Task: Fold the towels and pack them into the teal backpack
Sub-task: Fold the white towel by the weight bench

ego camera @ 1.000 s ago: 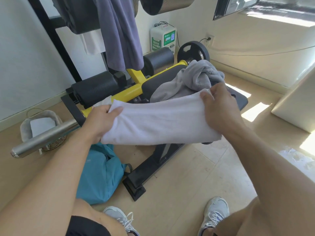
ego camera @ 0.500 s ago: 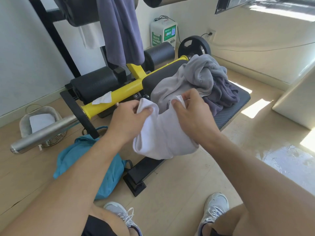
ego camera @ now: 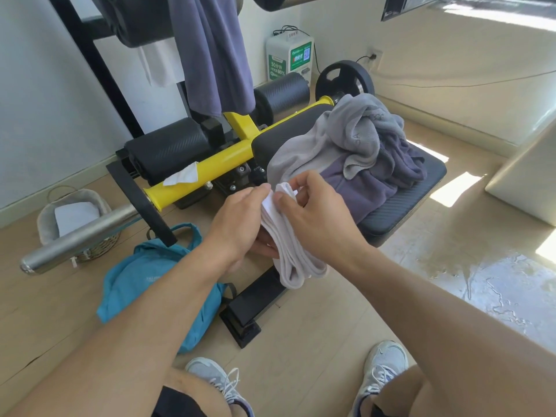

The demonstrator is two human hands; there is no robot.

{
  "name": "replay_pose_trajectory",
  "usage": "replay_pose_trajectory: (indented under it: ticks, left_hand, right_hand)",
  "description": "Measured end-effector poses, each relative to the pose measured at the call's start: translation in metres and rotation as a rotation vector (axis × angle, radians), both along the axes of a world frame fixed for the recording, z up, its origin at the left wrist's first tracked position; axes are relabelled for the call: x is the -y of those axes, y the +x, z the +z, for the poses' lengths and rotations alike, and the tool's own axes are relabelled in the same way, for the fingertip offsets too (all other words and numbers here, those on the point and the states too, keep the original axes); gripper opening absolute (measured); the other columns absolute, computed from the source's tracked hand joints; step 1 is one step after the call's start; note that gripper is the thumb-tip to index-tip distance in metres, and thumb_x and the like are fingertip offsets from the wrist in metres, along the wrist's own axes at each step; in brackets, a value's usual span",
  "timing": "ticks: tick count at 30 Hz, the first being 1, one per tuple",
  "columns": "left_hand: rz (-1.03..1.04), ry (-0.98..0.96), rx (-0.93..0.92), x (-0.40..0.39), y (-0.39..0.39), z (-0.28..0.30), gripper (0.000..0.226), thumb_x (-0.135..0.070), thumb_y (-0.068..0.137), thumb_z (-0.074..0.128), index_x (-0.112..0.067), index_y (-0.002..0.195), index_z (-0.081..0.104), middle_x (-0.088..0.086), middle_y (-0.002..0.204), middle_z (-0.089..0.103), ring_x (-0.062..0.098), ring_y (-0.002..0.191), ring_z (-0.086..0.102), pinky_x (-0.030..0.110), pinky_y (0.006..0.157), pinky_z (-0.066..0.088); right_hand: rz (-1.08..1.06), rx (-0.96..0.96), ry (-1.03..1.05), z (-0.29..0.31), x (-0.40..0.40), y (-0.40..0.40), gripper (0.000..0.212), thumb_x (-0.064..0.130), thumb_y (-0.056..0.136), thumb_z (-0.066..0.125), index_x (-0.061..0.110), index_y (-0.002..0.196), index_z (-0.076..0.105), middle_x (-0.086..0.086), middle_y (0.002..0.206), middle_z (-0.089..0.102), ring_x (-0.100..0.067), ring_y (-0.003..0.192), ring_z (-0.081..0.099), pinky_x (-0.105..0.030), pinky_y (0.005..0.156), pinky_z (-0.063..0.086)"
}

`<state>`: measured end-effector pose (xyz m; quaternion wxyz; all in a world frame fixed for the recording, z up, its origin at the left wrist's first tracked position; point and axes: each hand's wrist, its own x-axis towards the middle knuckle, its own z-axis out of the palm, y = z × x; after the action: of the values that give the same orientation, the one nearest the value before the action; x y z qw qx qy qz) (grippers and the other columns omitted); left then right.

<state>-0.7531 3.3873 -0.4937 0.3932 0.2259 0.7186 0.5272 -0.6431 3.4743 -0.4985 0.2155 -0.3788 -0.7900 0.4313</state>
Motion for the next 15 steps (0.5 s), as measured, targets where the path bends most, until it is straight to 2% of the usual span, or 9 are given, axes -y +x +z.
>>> replay_pose_trajectory:
  ticks: [4,7,10,12,13,15]
  left_hand:
    - [-0.027,0.015,0.002,0.001,0.001,-0.001,0.039,-0.039,0.105,0.040,-0.022,0.102,0.075,0.016,0.089,0.075,0.028,0.075,0.075,0.044,0.061,0.061]
    - [-0.038,-0.008,0.044,0.002,0.000,0.000,0.044,-0.040,0.106,0.038,-0.014,0.102,0.073,0.017,0.081,0.076,0.032,0.068,0.074,0.048,0.065,0.062]
    - [-0.081,-0.040,0.072,0.003,-0.002,0.002,0.047,-0.042,0.106,0.039,-0.009,0.108,0.073,0.021,0.092,0.077,0.033,0.074,0.075,0.050,0.068,0.063]
    - [-0.138,-0.086,0.036,0.006,-0.007,0.004,0.053,-0.047,0.107,0.038,-0.008,0.105,0.073,0.021,0.088,0.077,0.034,0.075,0.076,0.049,0.069,0.063]
    - [-0.156,-0.117,-0.027,0.007,-0.012,0.006,0.055,-0.051,0.105,0.038,-0.009,0.101,0.074,0.019,0.086,0.077,0.034,0.077,0.076,0.049,0.071,0.064]
    - [-0.143,-0.148,-0.251,0.009,-0.025,0.005,0.058,-0.068,0.095,0.047,-0.015,0.096,0.072,0.009,0.087,0.077,0.030,0.083,0.075,0.052,0.081,0.063]
  right_hand:
    - [0.056,0.046,0.077,0.002,0.004,0.002,0.027,0.058,0.092,0.059,0.035,0.106,0.056,0.012,0.086,0.061,-0.004,0.081,0.060,-0.032,0.073,0.052]
    - [0.137,0.119,0.109,0.004,0.004,0.005,0.046,0.065,0.078,0.071,0.038,0.112,0.054,0.016,0.096,0.059,-0.002,0.085,0.059,-0.030,0.074,0.052]
    - [0.215,0.180,0.126,0.003,0.001,0.009,0.058,0.050,0.071,0.083,0.037,0.118,0.051,0.016,0.103,0.057,-0.002,0.088,0.058,-0.028,0.073,0.050]
    - [0.249,0.155,0.116,0.002,-0.003,0.011,0.054,0.037,0.075,0.084,0.037,0.120,0.053,0.017,0.099,0.057,0.004,0.083,0.056,-0.017,0.068,0.043]
    - [0.261,0.138,0.109,0.002,-0.005,0.011,0.052,0.034,0.077,0.083,0.038,0.121,0.055,0.018,0.096,0.056,0.007,0.079,0.054,-0.012,0.063,0.038]
    - [0.282,0.116,0.111,0.005,-0.008,0.011,0.051,0.029,0.079,0.084,0.041,0.121,0.058,0.021,0.092,0.056,0.008,0.073,0.053,-0.011,0.060,0.039]
